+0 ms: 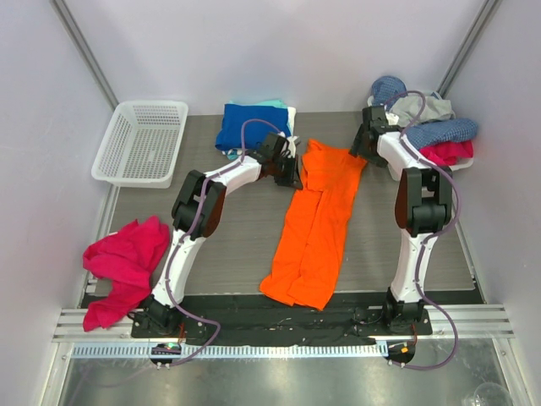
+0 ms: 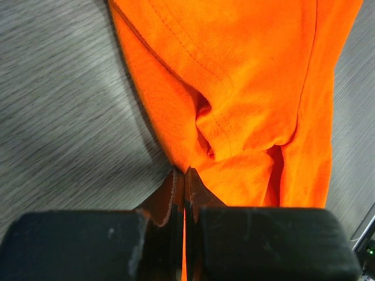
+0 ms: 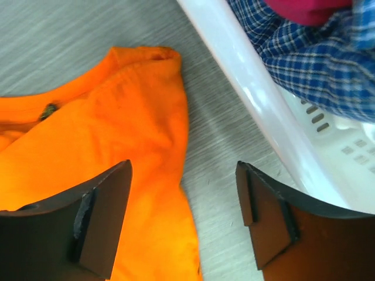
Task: Fold and stack the t-shirts
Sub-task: Fold the tshirt
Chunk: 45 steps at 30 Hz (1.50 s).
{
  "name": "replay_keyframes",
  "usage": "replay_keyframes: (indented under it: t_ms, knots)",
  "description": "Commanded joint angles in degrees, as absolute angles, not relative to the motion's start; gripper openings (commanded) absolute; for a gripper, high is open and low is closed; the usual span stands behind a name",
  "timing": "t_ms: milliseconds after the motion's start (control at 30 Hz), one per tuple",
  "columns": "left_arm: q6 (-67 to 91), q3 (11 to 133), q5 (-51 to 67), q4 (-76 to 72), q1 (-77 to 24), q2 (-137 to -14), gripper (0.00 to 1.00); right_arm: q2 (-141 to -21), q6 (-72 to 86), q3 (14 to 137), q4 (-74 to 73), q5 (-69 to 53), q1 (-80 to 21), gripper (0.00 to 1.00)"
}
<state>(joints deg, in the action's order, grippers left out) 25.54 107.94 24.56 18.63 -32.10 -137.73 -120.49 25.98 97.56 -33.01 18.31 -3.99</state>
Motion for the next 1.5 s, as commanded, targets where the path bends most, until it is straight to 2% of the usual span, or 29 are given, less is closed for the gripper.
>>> replay_keyframes:
  t_ms: [0,100,133,233,300,333,433,600,733,933,1200,1467]
  knots:
    - [23.2,106.9,19.3,28.5,-30.4,-139.0,0.04,-110.9,26.2,96.6,-29.0,15.8,-3.7,0.83]
    - [23.5,107.0,19.4,28.4,-29.6,-136.7,0.29,-109.9,26.6,96.8,-29.5,12.0,-3.7,0.84]
    - [23.5,107.0,19.5,28.4,-29.2,-135.0,0.44,-110.0,26.6,97.1,-30.0,10.9,-4.1,0.85]
    - [23.3,106.5,19.0,28.9,-28.7,-131.7,0.75,-110.2,25.9,97.3,-31.6,10.4,-5.9,0.87]
    - [22.9,105.7,17.7,28.4,-28.3,-127.0,0.88,-110.3,25.6,97.0,-32.3,11.4,-8.5,0.87]
    - [22.9,104.2,17.5,28.0,-27.9,-125.4,1.0,-110.4,25.8,96.9,-32.4,11.9,-9.5,0.88]
    - [22.9,102.2,17.1,27.9,-26.5,-119.0,1.0,-110.4,27.2,96.5,-34.3,14.3,-13.7,0.88]
    - [23.4,89.8,15.6,25.5,-25.1,-103.3,1.0,-108.7,31.5,90.7,-35.2,18.9,-20.7,0.88]
    - [24.5,80.1,13.8,24.5,-24.8,-93.1,1.0,-108.5,36.0,84.2,-32.5,19.6,-21.1,0.88]
    - [27.4,68.2,13.2,23.6,-24.7,-79.2,1.0,-112.3,35.8,82.9,-29.8,20.0,-21.1,0.88]
    - [26.5,65.5,9.8,29.0,-24.7,-70.8,1.0,-119.4,35.1,85.2,-29.0,19.0,-20.8,0.88]
    - [25.9,65.8,8.3,33.7,-24.6,-65.9,1.0,-129.8,32.2,94.1,-30.8,19.2,-19.6,0.88]
